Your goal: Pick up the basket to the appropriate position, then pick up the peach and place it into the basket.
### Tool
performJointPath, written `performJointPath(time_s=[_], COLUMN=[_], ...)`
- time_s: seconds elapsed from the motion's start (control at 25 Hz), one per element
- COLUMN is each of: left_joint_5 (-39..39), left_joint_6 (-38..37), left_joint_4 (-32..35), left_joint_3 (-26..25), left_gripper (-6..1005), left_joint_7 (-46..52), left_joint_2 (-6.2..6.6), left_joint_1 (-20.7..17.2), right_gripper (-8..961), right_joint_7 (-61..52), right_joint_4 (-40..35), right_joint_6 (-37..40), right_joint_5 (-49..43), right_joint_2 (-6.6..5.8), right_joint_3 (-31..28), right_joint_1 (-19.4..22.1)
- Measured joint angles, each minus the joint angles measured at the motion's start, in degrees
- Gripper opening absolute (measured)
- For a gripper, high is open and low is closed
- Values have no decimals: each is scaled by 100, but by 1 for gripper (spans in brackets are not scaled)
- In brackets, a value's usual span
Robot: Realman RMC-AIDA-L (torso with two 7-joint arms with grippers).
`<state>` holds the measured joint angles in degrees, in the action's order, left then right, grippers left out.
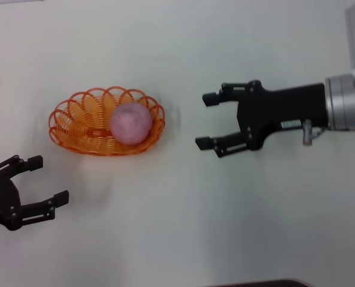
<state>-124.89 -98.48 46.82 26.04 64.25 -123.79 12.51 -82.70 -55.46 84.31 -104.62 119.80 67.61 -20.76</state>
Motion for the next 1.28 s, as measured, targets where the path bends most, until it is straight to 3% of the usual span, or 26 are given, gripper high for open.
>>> performJointPath(time_s=[0.36, 0.76, 1.28], left_joint_5=[-2, -53, -54], left_joint_6=[-1, 2, 33], left_joint_4=[-28, -106, -153], left_joint_3=[-19, -18, -11], left_gripper=[934, 934, 934], left_joint_7=[0, -24, -39], left_joint_2=[4, -4, -4], left_joint_1=[-7, -36, -54], right_gripper=[919, 915, 915], right_joint_7=[1111, 2329, 3158], right_joint_4=[1099, 2218, 2878], right_joint_6=[449, 377, 227], right_joint_5=[140, 187, 189], right_joint_2=[5, -3, -1], right_joint_3=[-314, -488, -763], right_joint_1=[83, 108, 133])
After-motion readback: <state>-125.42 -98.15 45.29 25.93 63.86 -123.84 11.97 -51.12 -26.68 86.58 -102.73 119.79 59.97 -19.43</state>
